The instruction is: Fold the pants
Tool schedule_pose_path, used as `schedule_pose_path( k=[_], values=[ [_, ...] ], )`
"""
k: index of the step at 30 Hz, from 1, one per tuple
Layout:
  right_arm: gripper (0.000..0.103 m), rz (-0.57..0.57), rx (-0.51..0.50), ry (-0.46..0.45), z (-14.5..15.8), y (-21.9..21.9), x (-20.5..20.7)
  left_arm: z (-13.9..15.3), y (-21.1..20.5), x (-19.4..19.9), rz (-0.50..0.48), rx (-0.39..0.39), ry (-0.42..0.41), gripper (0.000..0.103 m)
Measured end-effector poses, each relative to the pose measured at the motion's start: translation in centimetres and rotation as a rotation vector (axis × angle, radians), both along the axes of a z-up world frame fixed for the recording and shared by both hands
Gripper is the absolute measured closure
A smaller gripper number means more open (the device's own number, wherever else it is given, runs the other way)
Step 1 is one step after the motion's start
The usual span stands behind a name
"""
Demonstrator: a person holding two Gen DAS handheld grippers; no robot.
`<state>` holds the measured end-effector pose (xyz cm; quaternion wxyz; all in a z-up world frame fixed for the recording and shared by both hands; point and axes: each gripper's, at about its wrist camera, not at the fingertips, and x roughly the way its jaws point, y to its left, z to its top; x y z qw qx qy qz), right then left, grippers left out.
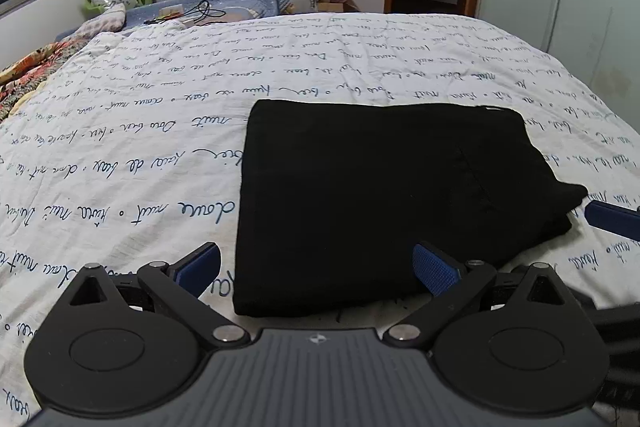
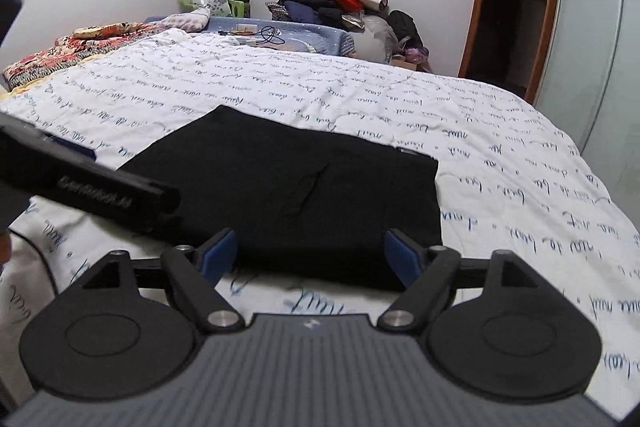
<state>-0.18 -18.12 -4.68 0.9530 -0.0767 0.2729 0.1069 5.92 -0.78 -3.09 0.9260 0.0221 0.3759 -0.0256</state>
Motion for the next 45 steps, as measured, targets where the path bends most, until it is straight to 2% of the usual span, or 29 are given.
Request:
schedule_pose_path(
  k=[3, 5, 12, 19, 29, 45],
  values=[
    [0.004, -0.02, 0.007, -0.002, -0.3, 0.2, -0.9, 0.1, -0.5, -0.6, -0.013, 0.016, -0.007, 0.0],
    [0.0, -0.028, 0.019, 0.0, -0.3, 0.4, -1.3, 0.2, -0.7, -1.0, -0.02, 0.024, -0.01, 0.0],
    [0.0, -0.071, -0.002, -0.001, -0.5, 1.2, -2.5, -0.1, -0.5, -2.2, -0.029, 0.015, 0.001, 0.0],
    [0.0, -0.101, 0.075, 0.066, -1.2, 0.5, -3.1, -1.0, 0.0, -2.8, -0.018, -0.004, 0.033, 0.0],
    [0.0, -0.136, -0.018, 0.058, -2.0, 1.3, -3.6, -1.4, 0.3, -3.0, -0.01, -0.006, 0.047, 0.0],
    [0.0, -0.129, -0.022, 0.058, -1.9, 1.3, -3.7, -1.8, 0.5, -2.8, -0.006, -0.026, 0.065, 0.0]
  ],
)
